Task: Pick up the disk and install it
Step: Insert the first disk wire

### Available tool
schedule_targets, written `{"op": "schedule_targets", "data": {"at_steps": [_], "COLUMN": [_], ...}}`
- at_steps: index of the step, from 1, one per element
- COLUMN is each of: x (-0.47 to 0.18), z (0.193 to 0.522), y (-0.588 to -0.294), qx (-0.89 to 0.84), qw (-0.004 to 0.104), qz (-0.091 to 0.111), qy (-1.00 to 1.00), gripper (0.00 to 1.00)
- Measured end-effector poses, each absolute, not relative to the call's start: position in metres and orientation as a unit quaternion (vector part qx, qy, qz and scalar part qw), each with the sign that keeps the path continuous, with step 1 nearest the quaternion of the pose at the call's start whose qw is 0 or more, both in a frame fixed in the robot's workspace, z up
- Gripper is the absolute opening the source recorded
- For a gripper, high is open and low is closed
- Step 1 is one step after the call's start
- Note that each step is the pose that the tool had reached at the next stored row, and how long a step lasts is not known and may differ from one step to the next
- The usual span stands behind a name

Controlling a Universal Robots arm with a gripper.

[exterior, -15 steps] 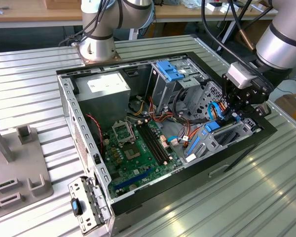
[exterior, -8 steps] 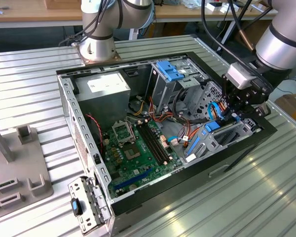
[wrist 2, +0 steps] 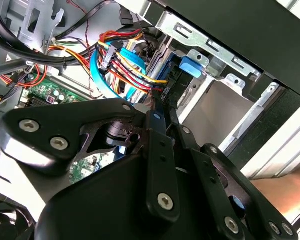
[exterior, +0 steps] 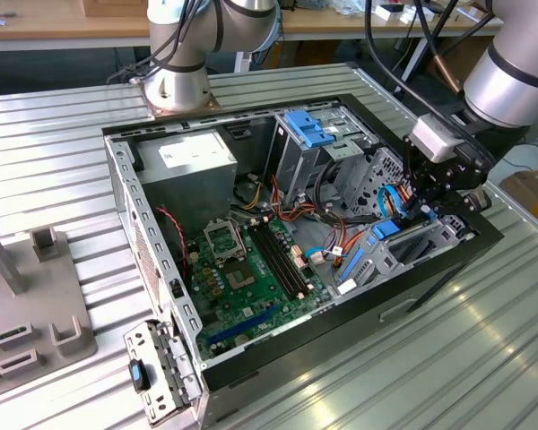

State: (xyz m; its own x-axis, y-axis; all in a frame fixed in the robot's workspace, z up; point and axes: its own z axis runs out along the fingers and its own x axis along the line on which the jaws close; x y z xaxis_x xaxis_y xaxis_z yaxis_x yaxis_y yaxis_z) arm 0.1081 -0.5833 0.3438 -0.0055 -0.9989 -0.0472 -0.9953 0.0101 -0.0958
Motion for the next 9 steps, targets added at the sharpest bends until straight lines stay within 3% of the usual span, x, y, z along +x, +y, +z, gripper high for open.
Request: {"op": "schedule_targets", "data": {"at_steps": [9], "x": [0.1067], "z": [0.3437], "y": [-0.5832], "qx": [-0.699], "qw": [0.051], "qz": [-0.019], "qy": [0.713], "gripper": [0.16]}}
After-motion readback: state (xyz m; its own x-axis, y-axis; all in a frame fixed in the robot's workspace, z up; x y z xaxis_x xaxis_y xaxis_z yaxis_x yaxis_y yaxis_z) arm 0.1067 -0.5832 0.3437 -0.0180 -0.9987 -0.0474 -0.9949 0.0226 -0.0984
